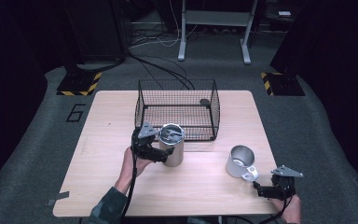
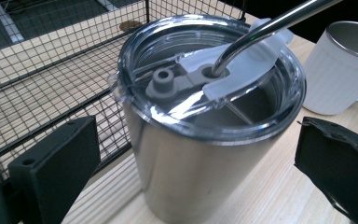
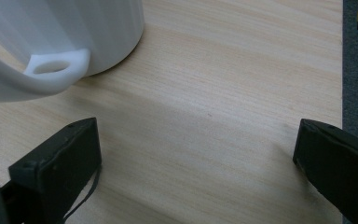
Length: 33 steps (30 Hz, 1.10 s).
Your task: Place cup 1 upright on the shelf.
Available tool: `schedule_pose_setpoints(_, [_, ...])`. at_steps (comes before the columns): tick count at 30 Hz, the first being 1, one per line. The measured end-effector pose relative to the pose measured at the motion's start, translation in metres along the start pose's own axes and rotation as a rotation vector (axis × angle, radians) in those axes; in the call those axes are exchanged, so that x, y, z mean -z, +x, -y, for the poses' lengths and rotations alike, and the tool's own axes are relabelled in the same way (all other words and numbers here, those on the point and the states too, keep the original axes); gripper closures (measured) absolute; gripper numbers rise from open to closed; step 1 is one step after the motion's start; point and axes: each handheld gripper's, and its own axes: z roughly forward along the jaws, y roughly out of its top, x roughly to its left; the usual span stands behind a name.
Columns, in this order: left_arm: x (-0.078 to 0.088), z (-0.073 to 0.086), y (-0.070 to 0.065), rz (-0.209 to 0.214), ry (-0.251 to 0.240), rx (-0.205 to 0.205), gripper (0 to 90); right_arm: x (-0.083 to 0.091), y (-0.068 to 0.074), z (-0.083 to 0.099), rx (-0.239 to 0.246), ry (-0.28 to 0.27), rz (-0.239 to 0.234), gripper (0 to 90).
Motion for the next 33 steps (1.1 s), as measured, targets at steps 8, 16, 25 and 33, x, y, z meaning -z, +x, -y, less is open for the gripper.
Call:
schedule_pose_setpoints(8, [-0.01, -0.002, -0.001, 0.003, 0.002, 0.002, 0.2, 0.0, 0.0, 0.0, 0.0, -0.001, 0.001, 0.3])
schedule_pose_setpoints(16, [-0.02, -0.004, -0.003, -0.01, -0.024, 0.004, 0.4, 0.0, 0.0, 0.0, -0.003, -0.001, 0.001, 0.3])
schedule_pose_setpoints(25, [-0.029, -0.004, -0.008, -0.052, -0.044, -0.014, 2.4, 0.0, 0.0, 0.0, -0.006, -0.001, 0.001, 0.4])
schedule_pose_setpoints(33, [-0.029, -0.004, -0.009, -0.059, -0.046, -0.017, 3.6, 0.0, 0.0, 0.0, -0.007, -0.001, 0.001, 0.5])
